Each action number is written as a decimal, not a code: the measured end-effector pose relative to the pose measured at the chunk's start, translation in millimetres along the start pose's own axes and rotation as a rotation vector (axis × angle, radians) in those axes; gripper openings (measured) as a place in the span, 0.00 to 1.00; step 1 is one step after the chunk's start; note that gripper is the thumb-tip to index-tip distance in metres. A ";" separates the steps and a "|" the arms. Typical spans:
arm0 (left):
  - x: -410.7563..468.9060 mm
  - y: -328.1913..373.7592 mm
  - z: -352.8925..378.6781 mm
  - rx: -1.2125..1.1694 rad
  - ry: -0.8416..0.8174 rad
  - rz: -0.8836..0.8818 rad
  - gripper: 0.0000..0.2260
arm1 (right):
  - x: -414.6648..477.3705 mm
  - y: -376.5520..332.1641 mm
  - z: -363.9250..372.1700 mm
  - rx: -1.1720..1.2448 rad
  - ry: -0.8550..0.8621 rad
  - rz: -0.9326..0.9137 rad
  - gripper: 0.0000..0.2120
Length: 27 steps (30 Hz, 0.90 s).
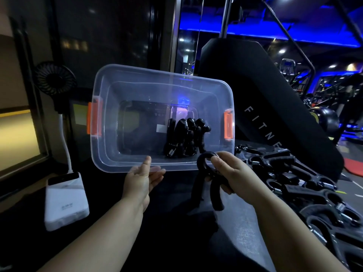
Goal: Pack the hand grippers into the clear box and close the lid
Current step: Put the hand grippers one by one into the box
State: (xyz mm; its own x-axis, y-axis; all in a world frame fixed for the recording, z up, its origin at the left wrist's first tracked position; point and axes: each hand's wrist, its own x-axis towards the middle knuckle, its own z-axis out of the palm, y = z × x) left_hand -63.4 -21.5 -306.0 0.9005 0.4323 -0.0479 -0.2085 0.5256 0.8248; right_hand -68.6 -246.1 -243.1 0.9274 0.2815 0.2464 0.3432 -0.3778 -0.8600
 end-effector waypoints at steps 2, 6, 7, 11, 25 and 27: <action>-0.5 0.2 0.5 0.002 0.003 -0.003 0.10 | 2.0 -6.5 3.4 -0.020 -0.021 0.031 0.12; -0.8 0.7 0.1 0.005 0.005 -0.008 0.10 | 6.8 -13.8 7.1 -0.145 -0.005 0.076 0.09; -0.6 0.8 0.1 0.003 0.005 -0.011 0.10 | 7.6 -15.4 7.8 -0.161 -0.007 0.080 0.08; 0.7 0.7 -0.2 -0.001 0.004 -0.015 0.10 | 11.1 -18.7 9.7 -0.189 -0.012 0.102 0.10; 2.8 0.0 -3.6 -0.008 -0.021 -0.035 0.14 | 11.0 -19.3 8.1 -0.664 -0.125 -0.110 0.37; 2.8 0.0 -3.2 -0.017 -0.023 -0.038 0.14 | 12.5 -21.7 8.6 -0.663 -0.135 -0.118 0.35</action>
State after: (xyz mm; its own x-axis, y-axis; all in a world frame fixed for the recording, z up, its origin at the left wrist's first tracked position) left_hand -62.1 -18.0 -307.9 0.9164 0.3948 -0.0660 -0.1802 0.5542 0.8126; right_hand -65.8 -226.7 -225.2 0.8660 0.4455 0.2269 0.4997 -0.7857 -0.3646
